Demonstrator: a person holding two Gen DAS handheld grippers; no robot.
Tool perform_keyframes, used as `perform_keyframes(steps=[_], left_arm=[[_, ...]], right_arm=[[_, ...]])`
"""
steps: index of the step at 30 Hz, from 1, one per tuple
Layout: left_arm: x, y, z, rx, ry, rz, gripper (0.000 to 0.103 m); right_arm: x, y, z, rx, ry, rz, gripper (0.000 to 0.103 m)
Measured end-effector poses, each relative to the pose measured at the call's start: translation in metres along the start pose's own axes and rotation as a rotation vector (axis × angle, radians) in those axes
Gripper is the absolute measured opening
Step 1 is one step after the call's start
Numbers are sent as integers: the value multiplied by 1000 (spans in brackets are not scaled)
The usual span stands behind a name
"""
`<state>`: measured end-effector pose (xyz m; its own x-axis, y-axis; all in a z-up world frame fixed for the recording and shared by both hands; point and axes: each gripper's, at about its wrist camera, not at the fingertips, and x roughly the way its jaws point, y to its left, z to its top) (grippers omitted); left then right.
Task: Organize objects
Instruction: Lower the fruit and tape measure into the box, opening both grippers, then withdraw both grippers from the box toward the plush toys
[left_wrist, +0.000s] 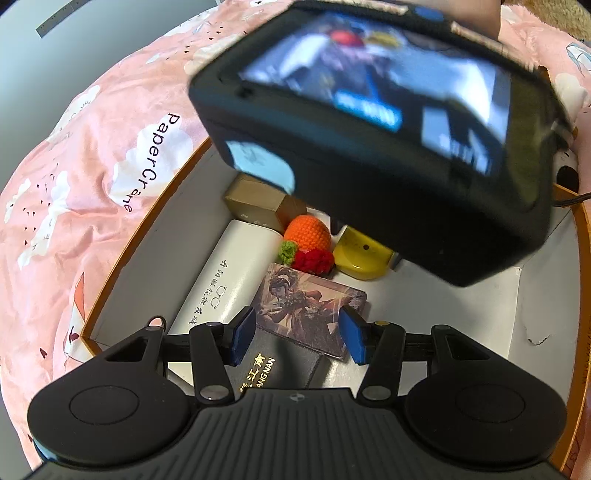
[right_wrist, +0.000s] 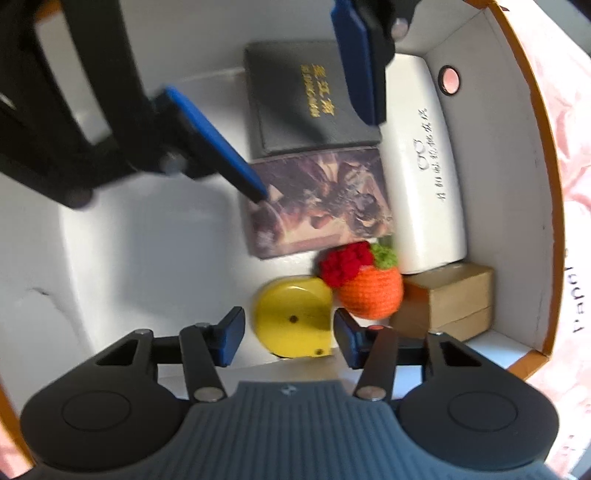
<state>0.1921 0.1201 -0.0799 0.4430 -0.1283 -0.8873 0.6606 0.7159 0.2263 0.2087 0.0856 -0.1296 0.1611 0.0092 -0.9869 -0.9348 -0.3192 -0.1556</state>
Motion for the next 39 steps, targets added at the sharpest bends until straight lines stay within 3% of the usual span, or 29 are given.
perform_keyframes(steps=[11, 18, 22, 26, 32, 34, 39], left_arm=[[-8, -6, 4, -20, 4, -1, 61], [-40, -5, 10, -19, 18, -7, 58], [-66, -10, 20, -10, 20, 40, 58], [-97, -17, 29, -71, -20, 62, 58], [-128, -47, 44, -128, -103, 91, 58], [-137, -58, 51, -171, -135, 77, 58], [-142, -90, 65, -247, -260, -51, 58]], right_arm=[[1, 3, -4, 17, -3, -21, 51], [-42, 6, -14, 126, -131, 18, 53], [-81, 8, -31, 264, -240, -12, 54], [-120, -4, -46, 440, -354, -60, 62], [-151, 17, -104, 719, -524, -132, 64], [-151, 29, -122, 811, -569, -161, 64], [-164, 64, -185, 1057, -648, -203, 58]])
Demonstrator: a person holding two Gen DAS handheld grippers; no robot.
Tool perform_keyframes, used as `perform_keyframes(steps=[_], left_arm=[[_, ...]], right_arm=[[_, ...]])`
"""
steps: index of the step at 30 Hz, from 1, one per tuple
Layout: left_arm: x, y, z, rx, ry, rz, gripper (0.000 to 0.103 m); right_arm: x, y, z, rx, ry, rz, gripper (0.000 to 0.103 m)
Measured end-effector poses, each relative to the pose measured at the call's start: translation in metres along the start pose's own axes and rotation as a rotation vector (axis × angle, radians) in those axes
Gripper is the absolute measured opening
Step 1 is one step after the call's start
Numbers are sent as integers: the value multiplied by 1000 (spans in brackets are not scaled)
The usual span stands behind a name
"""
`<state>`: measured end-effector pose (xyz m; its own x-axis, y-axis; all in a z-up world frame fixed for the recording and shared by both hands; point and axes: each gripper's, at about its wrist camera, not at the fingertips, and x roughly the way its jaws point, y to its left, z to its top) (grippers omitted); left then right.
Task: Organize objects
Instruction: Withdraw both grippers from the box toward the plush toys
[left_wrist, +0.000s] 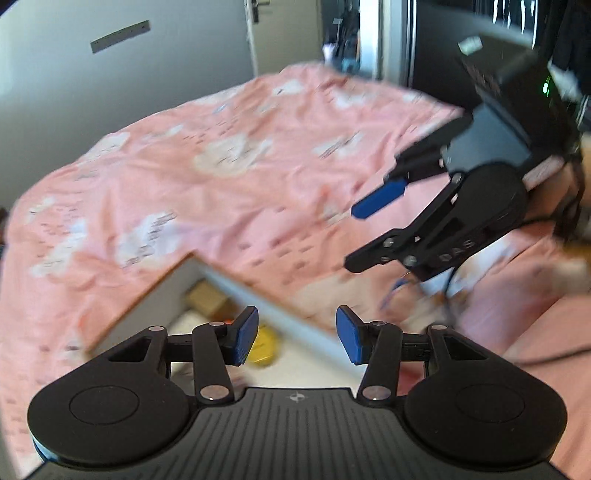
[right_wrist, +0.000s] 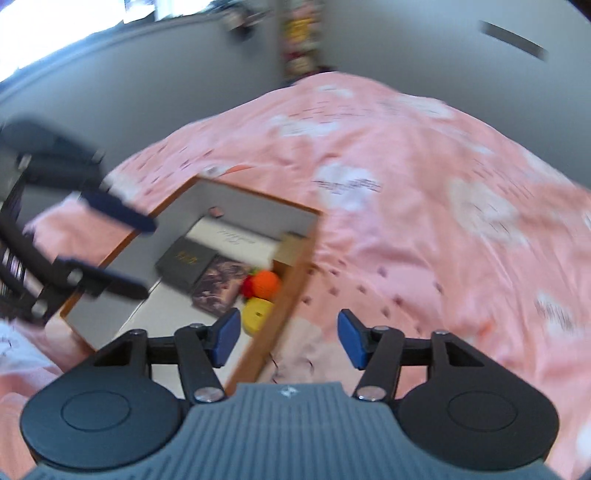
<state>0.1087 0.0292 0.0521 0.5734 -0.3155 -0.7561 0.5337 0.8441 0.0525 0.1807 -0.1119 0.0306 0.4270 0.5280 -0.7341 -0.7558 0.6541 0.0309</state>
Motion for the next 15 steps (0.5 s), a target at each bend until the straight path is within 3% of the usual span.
perform_keyframes(steps=[7, 11, 15], left_arm=[[46, -46, -1, -98, -14, -163, 53], [81, -64, -8, -181, 46, -202, 46], [110, -83, -23, -187, 163, -235, 45]], right_arm=[[-47, -35, -72, 273, -70, -126, 51], [-54, -42, -118, 401, -46, -150, 46], [-45, -45, -159, 504, 26, -131, 41]])
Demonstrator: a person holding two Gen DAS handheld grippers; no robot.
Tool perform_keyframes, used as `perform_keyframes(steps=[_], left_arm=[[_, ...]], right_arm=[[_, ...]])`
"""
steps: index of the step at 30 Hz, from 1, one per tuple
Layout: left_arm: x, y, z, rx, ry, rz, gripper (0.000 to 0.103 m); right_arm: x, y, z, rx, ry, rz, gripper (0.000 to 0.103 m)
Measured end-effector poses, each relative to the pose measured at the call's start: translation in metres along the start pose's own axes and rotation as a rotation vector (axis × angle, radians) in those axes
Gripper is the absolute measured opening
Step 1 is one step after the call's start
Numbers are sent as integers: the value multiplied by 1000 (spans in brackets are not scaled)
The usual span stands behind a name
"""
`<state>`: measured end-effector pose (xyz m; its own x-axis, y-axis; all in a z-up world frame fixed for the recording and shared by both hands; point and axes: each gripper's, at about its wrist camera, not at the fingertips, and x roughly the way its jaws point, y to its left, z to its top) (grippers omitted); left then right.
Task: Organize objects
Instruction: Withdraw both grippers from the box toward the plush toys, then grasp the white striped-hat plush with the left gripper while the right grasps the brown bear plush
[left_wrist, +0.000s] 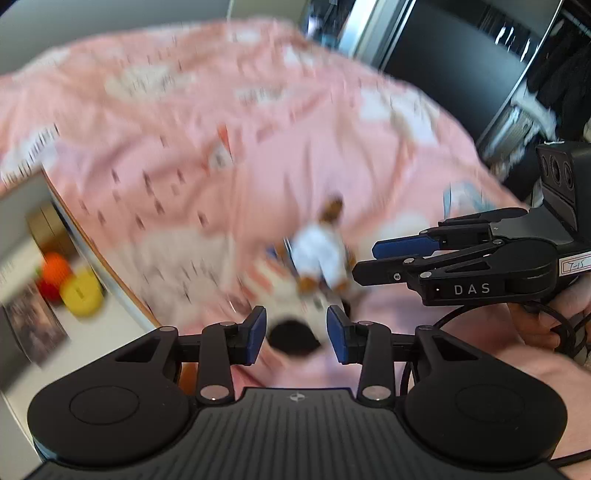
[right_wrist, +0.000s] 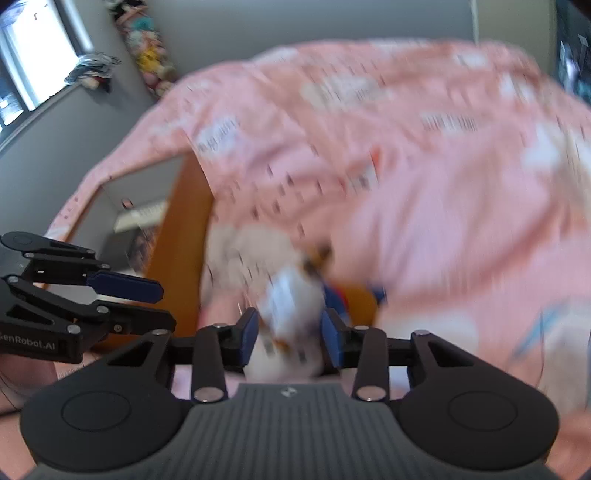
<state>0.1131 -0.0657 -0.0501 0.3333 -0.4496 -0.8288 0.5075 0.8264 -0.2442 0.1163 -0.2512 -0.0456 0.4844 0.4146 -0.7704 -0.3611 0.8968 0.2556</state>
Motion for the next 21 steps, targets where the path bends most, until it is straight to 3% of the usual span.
perform_keyframes(steps=[3, 7, 13, 18, 21], left_arm=[[14, -13, -18, 25, 120, 2, 45], [23, -21, -40, 5, 197, -10, 44], [29, -18, -69, -146, 274, -91, 41], [23, -11, -72, -205, 247, -99, 41], [10, -16, -62, -151, 146, -31, 43]], right_arm=[[8, -2, -23, -11, 62, 2, 42], [11, 5, -47, -86, 117, 6, 41], [15, 12, -67, -175, 192, 30, 42], [18, 13, -66, -212, 217, 46, 42], [17, 3, -57, -161, 188, 59, 42]])
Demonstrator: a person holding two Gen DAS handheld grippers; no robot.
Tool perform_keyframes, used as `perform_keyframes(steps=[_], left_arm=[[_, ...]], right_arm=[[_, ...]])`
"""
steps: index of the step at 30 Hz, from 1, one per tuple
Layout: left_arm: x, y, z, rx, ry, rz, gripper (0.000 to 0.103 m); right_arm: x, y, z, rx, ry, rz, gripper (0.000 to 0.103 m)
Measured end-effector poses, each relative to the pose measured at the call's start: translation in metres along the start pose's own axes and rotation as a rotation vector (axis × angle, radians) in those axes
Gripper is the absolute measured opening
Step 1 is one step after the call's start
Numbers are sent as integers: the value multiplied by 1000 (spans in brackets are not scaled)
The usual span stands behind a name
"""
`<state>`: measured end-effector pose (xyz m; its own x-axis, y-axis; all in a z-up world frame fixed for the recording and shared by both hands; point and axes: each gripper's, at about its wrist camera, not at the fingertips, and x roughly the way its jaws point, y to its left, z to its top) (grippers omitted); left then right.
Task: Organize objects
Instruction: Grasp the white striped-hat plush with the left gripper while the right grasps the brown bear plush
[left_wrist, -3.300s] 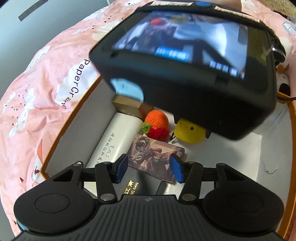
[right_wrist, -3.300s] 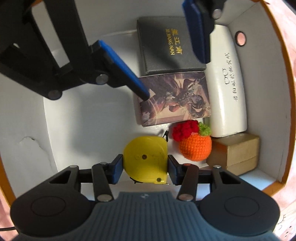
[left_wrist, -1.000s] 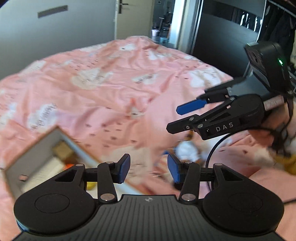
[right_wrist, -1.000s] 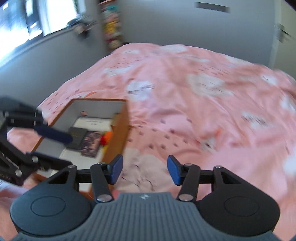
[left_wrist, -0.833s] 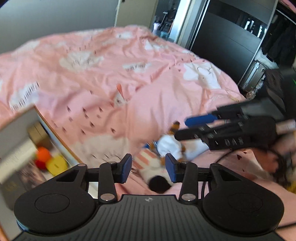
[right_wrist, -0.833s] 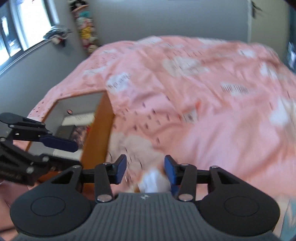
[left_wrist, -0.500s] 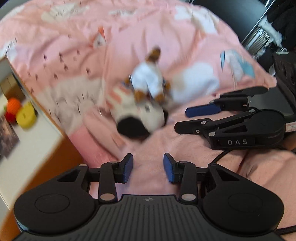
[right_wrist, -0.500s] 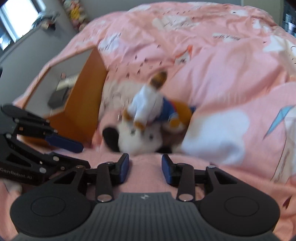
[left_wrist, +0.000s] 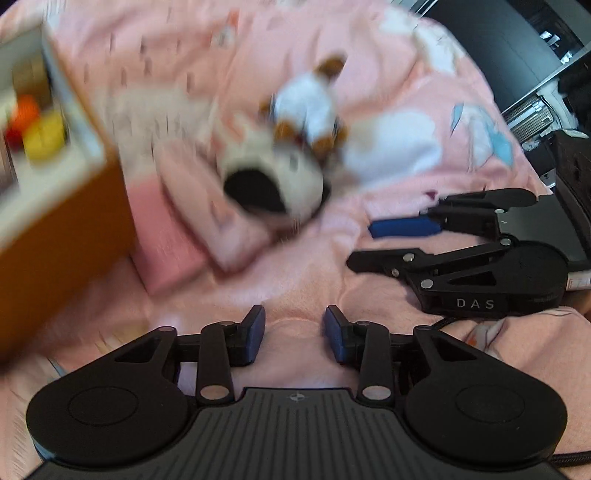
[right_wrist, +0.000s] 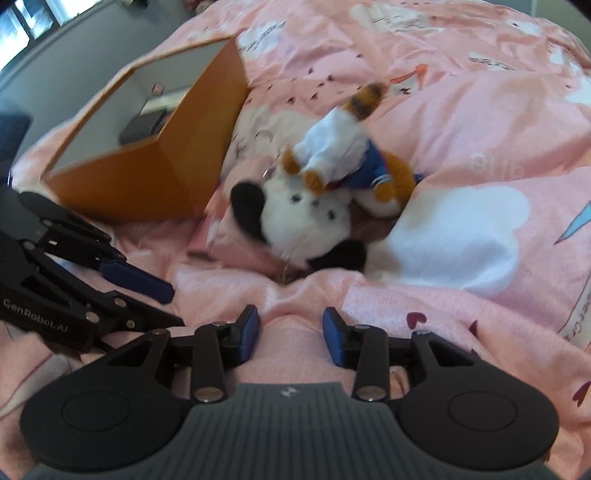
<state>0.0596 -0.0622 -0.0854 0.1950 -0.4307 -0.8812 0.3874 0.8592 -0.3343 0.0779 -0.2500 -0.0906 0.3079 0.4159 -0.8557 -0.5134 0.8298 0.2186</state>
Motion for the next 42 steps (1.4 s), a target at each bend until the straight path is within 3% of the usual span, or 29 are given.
perform_keyframes(steps=[3, 8, 13, 19, 22, 23, 27, 31, 35, 42], left_arm=[[-17, -8, 15, 70, -103, 34, 47], [-17, 0, 51, 13, -195, 60, 48], [11, 18, 72, -80, -190, 54, 48], [22, 19, 68, -51, -196, 48, 48], [24, 17, 65, -27, -193, 50, 52], [26, 17, 66, -28, -188, 36, 53], [35, 23, 64, -52, -159, -23, 60], [42, 21, 64, -46, -139, -26, 60], [51, 18, 65, -49, -112, -33, 60], [70, 26, 69, -124, -107, -67, 73]], right_arm=[[-11, -12, 9, 70, -72, 29, 44], [-26, -34, 39, 199, -219, -9, 53], [-13, -30, 78, 185, -278, -73, 57], [19, -26, 106, 181, -268, -71, 54], [31, -28, 104, 179, -215, -70, 34], [32, -29, 100, 184, -201, -72, 33], [23, -34, 79, 183, -184, -82, 33], [12, -42, 52, 232, -158, -119, 38], [8, -55, 34, 312, -154, -95, 39], [12, -67, 27, 386, -159, -44, 44]])
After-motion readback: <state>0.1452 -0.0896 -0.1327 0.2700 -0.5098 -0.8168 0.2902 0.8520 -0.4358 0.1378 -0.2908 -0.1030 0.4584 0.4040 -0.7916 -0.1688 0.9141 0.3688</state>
